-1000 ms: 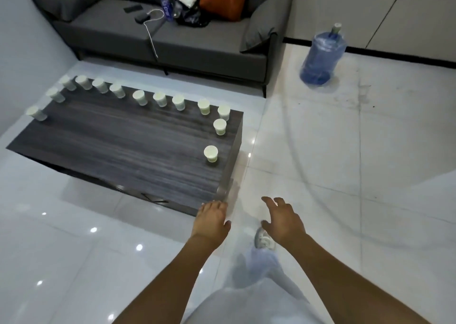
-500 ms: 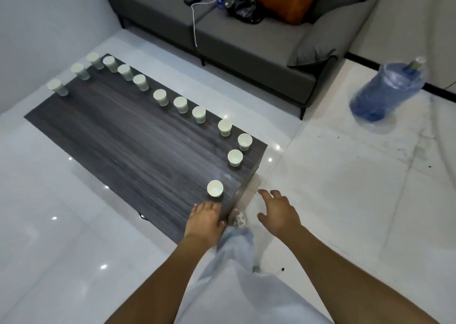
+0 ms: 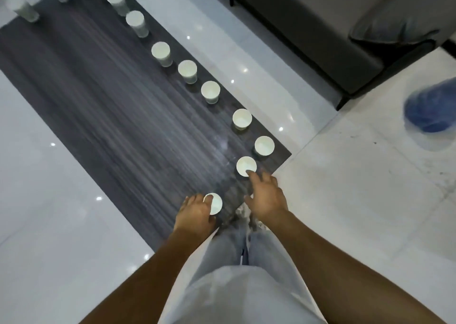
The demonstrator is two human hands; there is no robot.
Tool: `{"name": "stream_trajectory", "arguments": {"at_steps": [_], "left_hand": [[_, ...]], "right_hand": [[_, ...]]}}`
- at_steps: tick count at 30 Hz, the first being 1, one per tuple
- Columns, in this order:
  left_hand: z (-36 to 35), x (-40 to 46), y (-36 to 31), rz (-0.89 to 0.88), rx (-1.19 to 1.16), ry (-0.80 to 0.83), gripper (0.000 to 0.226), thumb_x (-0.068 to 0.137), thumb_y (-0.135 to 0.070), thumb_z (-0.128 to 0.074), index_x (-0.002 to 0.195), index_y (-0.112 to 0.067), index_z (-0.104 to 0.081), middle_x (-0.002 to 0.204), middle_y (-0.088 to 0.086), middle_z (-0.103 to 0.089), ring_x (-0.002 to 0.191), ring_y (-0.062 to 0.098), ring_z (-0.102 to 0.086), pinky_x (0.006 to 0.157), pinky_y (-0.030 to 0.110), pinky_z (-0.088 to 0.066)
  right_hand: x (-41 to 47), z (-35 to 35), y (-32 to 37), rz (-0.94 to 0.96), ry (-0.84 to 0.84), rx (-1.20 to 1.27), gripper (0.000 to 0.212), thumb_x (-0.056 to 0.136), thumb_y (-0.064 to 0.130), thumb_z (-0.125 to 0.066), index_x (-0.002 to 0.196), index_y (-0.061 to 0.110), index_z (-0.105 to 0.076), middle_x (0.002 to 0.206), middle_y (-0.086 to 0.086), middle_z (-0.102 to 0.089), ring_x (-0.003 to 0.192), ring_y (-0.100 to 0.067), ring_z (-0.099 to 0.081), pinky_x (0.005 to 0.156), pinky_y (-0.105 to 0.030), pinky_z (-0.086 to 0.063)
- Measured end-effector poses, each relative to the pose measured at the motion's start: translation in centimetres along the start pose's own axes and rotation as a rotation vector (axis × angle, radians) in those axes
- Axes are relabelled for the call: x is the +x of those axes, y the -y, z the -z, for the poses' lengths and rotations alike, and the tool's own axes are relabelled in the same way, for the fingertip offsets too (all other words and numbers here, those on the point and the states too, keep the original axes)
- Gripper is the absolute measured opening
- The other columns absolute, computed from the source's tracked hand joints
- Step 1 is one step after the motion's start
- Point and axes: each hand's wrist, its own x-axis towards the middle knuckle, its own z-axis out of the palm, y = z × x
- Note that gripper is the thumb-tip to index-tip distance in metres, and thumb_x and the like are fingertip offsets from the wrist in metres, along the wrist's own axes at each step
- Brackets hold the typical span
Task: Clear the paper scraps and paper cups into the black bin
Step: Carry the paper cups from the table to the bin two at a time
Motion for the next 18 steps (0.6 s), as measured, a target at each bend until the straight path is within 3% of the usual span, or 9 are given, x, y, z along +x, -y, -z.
{"name": "stream_trajectory", "arguments": {"at_steps": [5, 11, 14, 18], "left_hand": [[-4.1, 5.5, 1.1, 0.019, -0.021, 0.009, 0.067, 0.09, -0.039, -0.057, 0.147, -0.025, -0.026, 0.15, 0.002, -0.03, 0.14, 0.024, -0.024, 0.116, 0.038, -0.019], [-9.5, 9.2, 0.7, 0.055, 0.01, 0.102, 0.078, 0.088, -0.045, -0.059, 0.15, -0.03, -0.014, 0.159, 0.007, -0.006, 0.146, 0.035, -0.001, 0.115, 0.056, -0.007], [-11.3, 9.8, 0.8, 0.064, 0.054, 0.171, 0.077, 0.091, -0.036, -0.059, 0.15, -0.027, -0.01, 0.159, 0.011, 0.004, 0.145, 0.038, 0.004, 0.115, 0.057, -0.015], [-11.8, 9.6, 1.3, 0.06, 0.068, 0.156, 0.07, 0.093, -0.021, -0.055, 0.149, -0.023, -0.014, 0.157, 0.013, -0.004, 0.143, 0.036, -0.01, 0.109, 0.048, -0.032]], "right_hand": [[7.9, -3.8, 0.0, 0.072, -0.001, -0.091, 0.069, 0.092, 0.031, -0.06, 0.15, 0.03, -0.022, 0.159, -0.008, -0.012, 0.144, -0.035, -0.014, 0.116, -0.046, -0.025], [14.3, -7.5, -0.9, 0.108, 0.008, -0.246, 0.074, 0.088, 0.027, -0.066, 0.148, 0.03, -0.022, 0.159, -0.007, -0.009, 0.145, -0.038, -0.011, 0.115, -0.052, -0.021], [15.1, -8.8, -1.2, 0.101, 0.032, -0.272, 0.08, 0.083, 0.027, -0.071, 0.148, 0.028, -0.023, 0.159, -0.009, -0.01, 0.144, -0.039, -0.012, 0.113, -0.053, -0.025], [14.4, -9.9, -1.1, 0.068, 0.024, -0.253, 0.072, 0.083, 0.02, -0.072, 0.142, 0.021, -0.031, 0.156, -0.01, -0.018, 0.138, -0.036, -0.023, 0.105, -0.045, -0.037]]}}
